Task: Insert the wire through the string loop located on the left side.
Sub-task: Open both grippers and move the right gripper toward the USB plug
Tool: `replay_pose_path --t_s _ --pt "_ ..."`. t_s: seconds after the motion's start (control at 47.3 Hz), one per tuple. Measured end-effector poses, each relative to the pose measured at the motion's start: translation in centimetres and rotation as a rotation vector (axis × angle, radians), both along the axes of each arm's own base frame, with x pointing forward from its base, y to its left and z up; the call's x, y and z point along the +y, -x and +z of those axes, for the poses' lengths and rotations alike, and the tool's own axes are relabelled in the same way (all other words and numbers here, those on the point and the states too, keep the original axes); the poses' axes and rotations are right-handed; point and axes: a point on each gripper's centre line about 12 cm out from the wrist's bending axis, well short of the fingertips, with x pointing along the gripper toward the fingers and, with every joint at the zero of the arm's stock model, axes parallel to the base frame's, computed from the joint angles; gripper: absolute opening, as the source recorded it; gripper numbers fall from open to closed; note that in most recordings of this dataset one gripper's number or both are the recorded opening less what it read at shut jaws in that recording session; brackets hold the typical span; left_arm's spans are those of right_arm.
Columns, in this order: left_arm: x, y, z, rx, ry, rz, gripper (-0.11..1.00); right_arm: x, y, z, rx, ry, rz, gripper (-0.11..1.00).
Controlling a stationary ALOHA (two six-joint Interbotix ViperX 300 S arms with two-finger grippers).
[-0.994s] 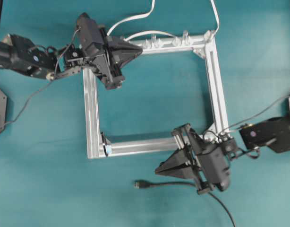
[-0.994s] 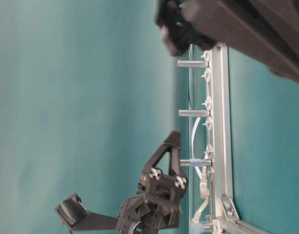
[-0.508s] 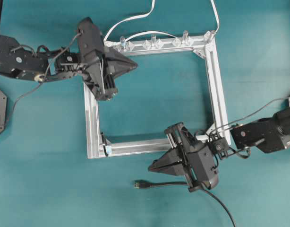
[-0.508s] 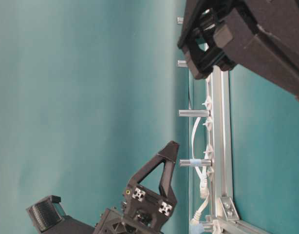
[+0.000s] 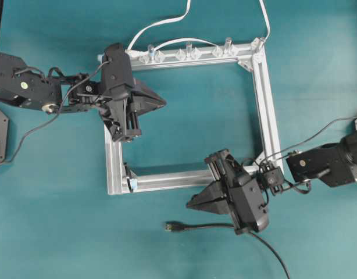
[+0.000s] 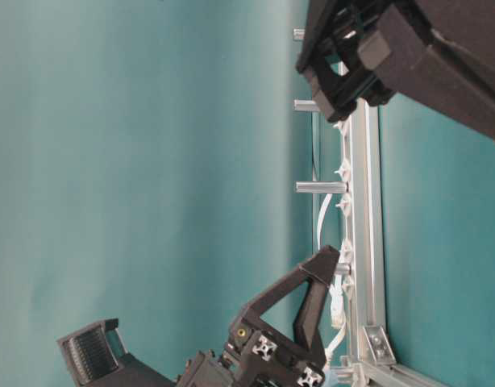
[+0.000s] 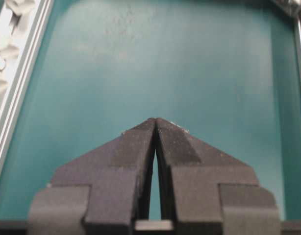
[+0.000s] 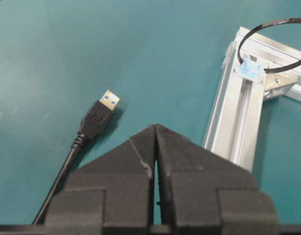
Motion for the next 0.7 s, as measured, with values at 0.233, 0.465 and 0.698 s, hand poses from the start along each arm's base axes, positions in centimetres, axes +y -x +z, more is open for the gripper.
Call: replay_pose_path --t_s 0.233,0.465,0.698 --pt "-0.02 0.08 0.17 0.003 0.000 -0.001 0.42 -0.13 0.23 0.47 0.038 0.011 -0.006 0.00" --pt "-0.14 0.13 0.06 0.014 0.002 -0.005 0.90 -0.14 0.14 0.81 0.041 0.004 -0.011 0.00" --pt "-0.57 0.24 -0.15 0.038 0.006 -0.017 0.90 -0.66 -0.26 0.64 0.100 -0.038 -0.052 0.00"
